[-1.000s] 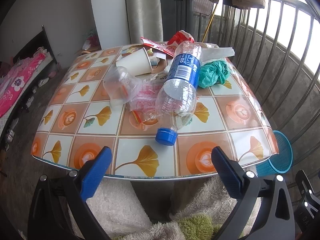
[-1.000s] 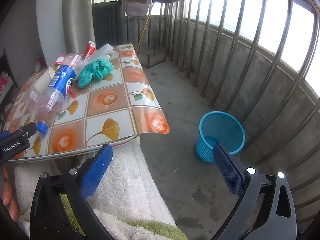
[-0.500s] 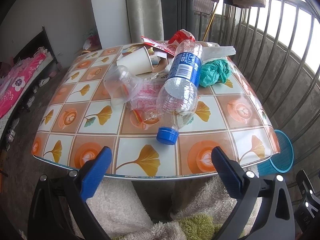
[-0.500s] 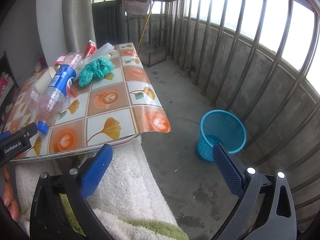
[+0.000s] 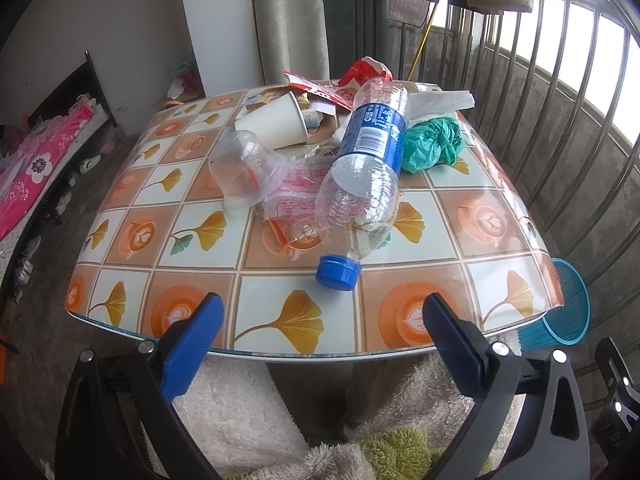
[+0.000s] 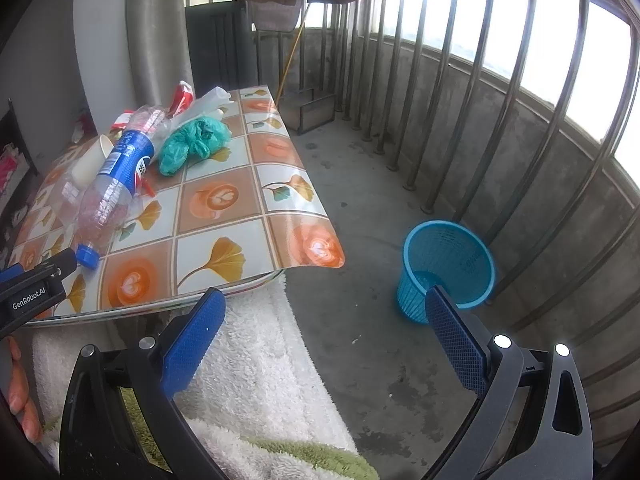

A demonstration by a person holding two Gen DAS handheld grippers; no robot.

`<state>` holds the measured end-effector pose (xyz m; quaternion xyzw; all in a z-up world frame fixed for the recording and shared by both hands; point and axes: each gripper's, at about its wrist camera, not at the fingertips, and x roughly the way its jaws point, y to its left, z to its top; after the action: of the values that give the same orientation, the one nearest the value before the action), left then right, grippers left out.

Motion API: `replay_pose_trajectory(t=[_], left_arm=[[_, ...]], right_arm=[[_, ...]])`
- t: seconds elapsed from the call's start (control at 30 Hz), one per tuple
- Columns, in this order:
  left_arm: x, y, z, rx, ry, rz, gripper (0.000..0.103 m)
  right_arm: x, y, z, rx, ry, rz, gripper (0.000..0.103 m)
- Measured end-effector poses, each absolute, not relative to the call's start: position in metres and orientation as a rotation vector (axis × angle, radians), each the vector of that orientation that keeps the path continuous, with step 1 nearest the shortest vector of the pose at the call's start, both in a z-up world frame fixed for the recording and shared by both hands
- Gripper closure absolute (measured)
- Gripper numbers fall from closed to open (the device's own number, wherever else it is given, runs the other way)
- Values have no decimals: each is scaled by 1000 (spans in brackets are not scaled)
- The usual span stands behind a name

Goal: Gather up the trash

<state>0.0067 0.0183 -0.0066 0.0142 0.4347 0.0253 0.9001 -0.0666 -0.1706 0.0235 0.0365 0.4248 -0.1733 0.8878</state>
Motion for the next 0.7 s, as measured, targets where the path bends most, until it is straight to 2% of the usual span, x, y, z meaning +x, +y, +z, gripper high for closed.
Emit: replay_pose_trajectory(t=[0.7], left_arm=[[8,25,-8,23,912,57,6]], right_arm=[[-66,-171,25,76,880,-356,7]])
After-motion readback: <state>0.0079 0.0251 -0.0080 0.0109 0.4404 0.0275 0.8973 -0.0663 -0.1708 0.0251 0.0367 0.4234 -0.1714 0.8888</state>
